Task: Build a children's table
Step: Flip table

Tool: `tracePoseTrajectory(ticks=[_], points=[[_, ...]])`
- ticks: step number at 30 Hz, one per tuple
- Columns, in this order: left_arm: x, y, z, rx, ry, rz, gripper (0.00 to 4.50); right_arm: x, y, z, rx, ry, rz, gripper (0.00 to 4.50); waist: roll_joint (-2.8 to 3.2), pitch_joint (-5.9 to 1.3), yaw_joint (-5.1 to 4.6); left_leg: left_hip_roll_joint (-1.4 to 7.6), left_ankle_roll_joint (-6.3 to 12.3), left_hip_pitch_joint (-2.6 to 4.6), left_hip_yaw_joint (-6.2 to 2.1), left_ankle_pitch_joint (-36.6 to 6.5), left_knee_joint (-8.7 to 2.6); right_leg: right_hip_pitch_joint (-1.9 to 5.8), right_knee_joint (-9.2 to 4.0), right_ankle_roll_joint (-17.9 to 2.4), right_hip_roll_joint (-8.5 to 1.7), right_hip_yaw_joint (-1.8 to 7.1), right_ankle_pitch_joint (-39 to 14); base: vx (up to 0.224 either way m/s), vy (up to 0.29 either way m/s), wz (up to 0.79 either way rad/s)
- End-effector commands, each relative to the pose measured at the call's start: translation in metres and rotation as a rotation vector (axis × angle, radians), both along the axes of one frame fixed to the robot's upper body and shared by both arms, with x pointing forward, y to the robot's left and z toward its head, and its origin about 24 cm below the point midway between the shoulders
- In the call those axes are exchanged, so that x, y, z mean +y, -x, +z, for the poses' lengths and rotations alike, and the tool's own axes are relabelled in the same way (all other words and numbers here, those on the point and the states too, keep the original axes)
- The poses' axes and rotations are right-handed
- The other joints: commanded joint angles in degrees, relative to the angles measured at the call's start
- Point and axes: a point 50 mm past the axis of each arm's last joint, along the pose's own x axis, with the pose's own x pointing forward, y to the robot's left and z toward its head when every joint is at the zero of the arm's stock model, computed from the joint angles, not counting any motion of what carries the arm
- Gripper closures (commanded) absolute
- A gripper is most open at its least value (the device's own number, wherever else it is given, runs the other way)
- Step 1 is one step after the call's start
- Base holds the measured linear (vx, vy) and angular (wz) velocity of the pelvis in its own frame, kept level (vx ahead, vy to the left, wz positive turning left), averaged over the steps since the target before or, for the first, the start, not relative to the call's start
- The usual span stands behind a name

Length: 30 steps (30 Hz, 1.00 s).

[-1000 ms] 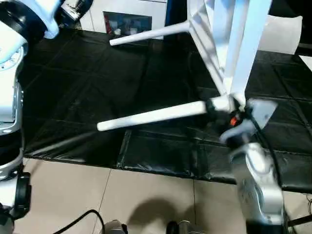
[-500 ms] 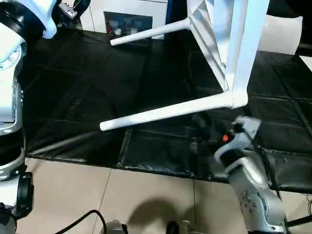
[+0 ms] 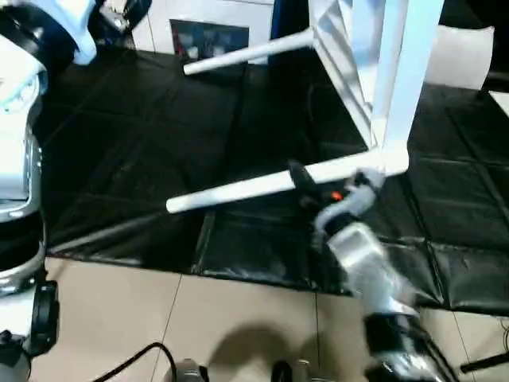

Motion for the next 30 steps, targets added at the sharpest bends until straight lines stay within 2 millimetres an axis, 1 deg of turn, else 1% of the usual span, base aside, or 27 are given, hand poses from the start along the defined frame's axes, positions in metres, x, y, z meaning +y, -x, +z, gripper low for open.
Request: tracePoseTrajectory(ticks=[1,2,3,4,5,6,7,9,10,13,14,15,16,17,18,20,21,22,23,25,26,28,30], points=[[-0.001,-0.002,0.001,0.024,0.147,-0.083,1.63,0.001,-0.005,0.005,-0.026,-0.067,-0.01,0.58,0.19,-3.92,-0.4,2.46,0.89,0.39,-0.55,-6.5,-4.06,3.75,-3.67,-9.6,-4.41,3.16,-13.1,0.0,0.0,0.0],[-0.001,-0.001,0.001,0.023,0.148,-0.082,1.63,0.003,-0.006,0.006,-0.034,-0.088,-0.007,0.77,0.05,-3.95,-0.35,2.46,0.9,0.41,-0.53,-6.7,-4.08,3.79,-3.69,-9.6,-4.37,3.15,-13.2,0.0,0.0,0.0],[-0.001,-0.001,0.001,0.023,0.149,-0.081,1.63,0.004,-0.007,0.008,-0.039,-0.097,-0.005,0.77,0.09,-3.93,-0.3,2.49,0.87,0.4,-0.55,-6.5,-4.11,3.84,-3.64,-9.6,-4.41,3.16,-13.0,0.0,0.0,0.0],[-0.001,-0.001,0.001,0.023,0.149,-0.081,1.63,0.005,-0.007,0.008,-0.043,-0.102,-0.005,0.89,0.16,-3.95,-0.24,2.5,0.85,0.42,-0.53,-6.1,-4.11,3.81,-3.59,-9.6,-4.36,3.16,-12.4,0.0,0.0,0.0],[0.0,-0.001,0.001,0.024,0.15,-0.08,1.63,0.007,-0.01,0.01,-0.058,-0.122,-0.007,1.02,0.04,-4.05,-0.26,2.5,0.89,0.42,-0.51,-6.1,-4.09,3.88,-3.55,-9.6,-4.37,3.13,-12.2,0.0,0.0,0.0],[0.0,-0.001,0.001,0.025,0.151,-0.08,1.63,0.008,-0.012,0.012,-0.067,-0.13,-0.01,1.02,0.14,-4.04,-0.29,2.46,0.92,0.28,-0.57,-5.8,-4.1,4.0,-3.52,-9.7,-4.49,3.1,-12.3,0.0,0.0,0.0],[0.0,-0.001,0.001,0.027,0.152,-0.078,1.63,0.008,-0.014,0.014,-0.082,-0.146,-0.014,1.14,0.03,-4.07,-0.3,2.41,1.0,0.31,-0.47,-5.8,-4.01,3.93,-3.62,-9.6,-4.47,3.15,-12.5,0.0,0.0,0.0],[0.001,-0.001,0.001,0.029,0.154,-0.074,1.63,0.009,-0.016,0.018,-0.101,-0.166,-0.018,1.25,0.08,-3.98,-0.2,2.39,1.12,0.34,-0.41,-6.2,-4.02,3.89,-3.77,-9.5,-4.53,3.18,-13.6,0.0,0.0,0.0],[0.001,-0.001,0.0,0.029,0.154,-0.073,1.63,0.009,-0.016,0.018,-0.103,-0.168,-0.019,1.25,0.11,-4.01,-0.16,2.45,1.18,0.34,-0.45,-6.1,-4.03,3.89,-3.76,-9.4,-4.52,3.15,-13.7,0.0,0.0,0.0],[0.002,-0.002,0.0,0.029,0.157,-0.066,1.63,0.009,-0.017,0.021,-0.12,-0.181,-0.021,1.55,0.12,-4.08,-0.22,2.47,1.12,0.36,-0.49,-5.8,-4.06,3.87,-3.69,-9.4,-4.38,3.06,-13.3,0.0,0.0,0.0],[0.002,-0.002,0.0,0.029,0.159,-0.063,1.63,0.009,-0.017,0.023,-0.13,-0.184,-0.024,1.55,0.12,-4.08,-0.21,2.48,1.13,0.35,-0.49,-5.8,-4.07,3.87,-3.66,-9.4,-4.39,3.07,-13.2,0.0,0.0,0.0],[0.003,-0.002,0.0,0.029,0.161,-0.061,1.63,0.009,-0.017,0.025,-0.137,-0.185,-0.027,1.76,0.11,-4.09,-0.22,2.46,1.16,0.32,-0.49,-5.7,-4.06,3.89,-3.67,-9.5,-4.42,3.08,-13.1,0.0,0.0,0.0],[0.003,-0.003,0.0,0.03,0.162,-0.059,1.63,0.007,-0.017,0.027,-0.146,-0.186,-0.034,1.76,0.12,-4.1,-0.17,2.46,1.19,0.34,-0.47,-5.7,-4.06,3.85,-3.68,-9.5,-4.43,3.08,-13.0,0.0,0.0,0.0],[0.003,-0.003,0.0,0.031,0.162,-0.058,1.63,0.007,-0.017,0.028,-0.152,-0.186,-0.039,1.85,0.1,-4.12,-0.2,2.44,1.22,0.33,-0.46,-5.6,-4.04,3.87,-3.66,-9.5,-4.41,3.08,-12.9,0.0,0.0,0.0],[0.004,-0.003,0.0,0.032,0.162,-0.057,1.63,0.005,-0.018,0.031,-0.167,-0.18,-0.045,1.93,0.23,-4.18,-0.18,2.45,1.2,0.32,-0.48,-5.5,-4.04,3.9,-3.63,-9.6,-4.43,3.07,-12.8,0.0,0.0,0.0],[0.004,-0.003,-0.001,0.034,0.162,-0.055,1.63,-0.001,-0.02,0.037,-0.194,-0.161,-0.067,2.11,0.15,-4.15,-0.17,2.43,1.23,0.32,-0.44,-5.6,-4.04,3.87,-3.66,-9.6,-4.4,3.08,-12.7,0.0,0.0,0.0],[0.005,-0.004,-0.002,0.037,0.161,-0.053,1.63,-0.006,-0.021,0.042,-0.214,-0.149,-0.089,2.11,0.24,-4.2,-0.15,2.42,1.23,0.34,-0.44,-5.6,-4.02,3.89,-3.66,-9.6,-4.4,3.06,-12.7,0.0,0.0,0.0],[0.005,-0.004,-0.002,0.037,0.161,-0.053,1.63,-0.006,-0.021,0.042,-0.214,-0.149,-0.089,2.22,0.17,-4.21,-0.19,2.43,1.17,0.33,-0.46,-5.5,-4.03,3.91,-3.6,-9.6,-4.36,3.04,-12.7,0.0,0.0,0.0],[0.005,-0.004,-0.002,0.039,0.162,-0.05,1.63,-0.012,-0.022,0.048,-0.24,-0.125,-0.105,2.28,0.15,-4.22,-0.18,2.43,1.12,0.29,-0.48,-5.4,-4.04,3.96,-3.6,-9.5,-4.37,3.03,-12.7,0.0,0.0,0.0],[0.005,-0.004,-0.003,0.04,0.163,-0.05,1.64,-0.014,-0.022,0.05,-0.249,-0.118,-0.111,2.32,0.2,-4.22,-0.18,2.38,1.06,0.35,-0.41,-5.4,-4.0,3.86,-3.64,-9.4,-4.33,3.05,-12.8,0.0,0.0,0.0],[0.006,-0.005,-0.004,0.045,0.161,-0.048,1.64,-0.019,-0.023,0.054,-0.259,-0.114,-0.128,2.37,0.17,-4.28,-0.16,2.36,1.07,0.32,-0.45,-5.3,-3.99,3.97,-3.58,-9.3,-4.35,3.05,-12.6,0.0,0.0,0.0],[0.006,-0.005,-0.005,0.052,0.158,-0.049,1.64,-0.023,-0.024,0.058,-0.27,-0.097,-0.146,2.47,0.28,-4.32,-0.16,2.38,1.1,0.4,-0.42,-4.9,-3.96,3.84,-3.46,-9.4,-4.25,3.03,-11.7,0.0,0.0,0.0],[0.006,-0.006,-0.007,0.063,0.162,-0.059,1.64,-0.025,-0.024,0.061,-0.286,-0.067,-0.151,2.51,0.26,-4.3,-0.16,2.37,1.24,0.43,-0.37,-4.8,-3.96,3.83,-3.46,-9.5,-4.15,3.01,-11.1,0.0,0.0,0.0]])
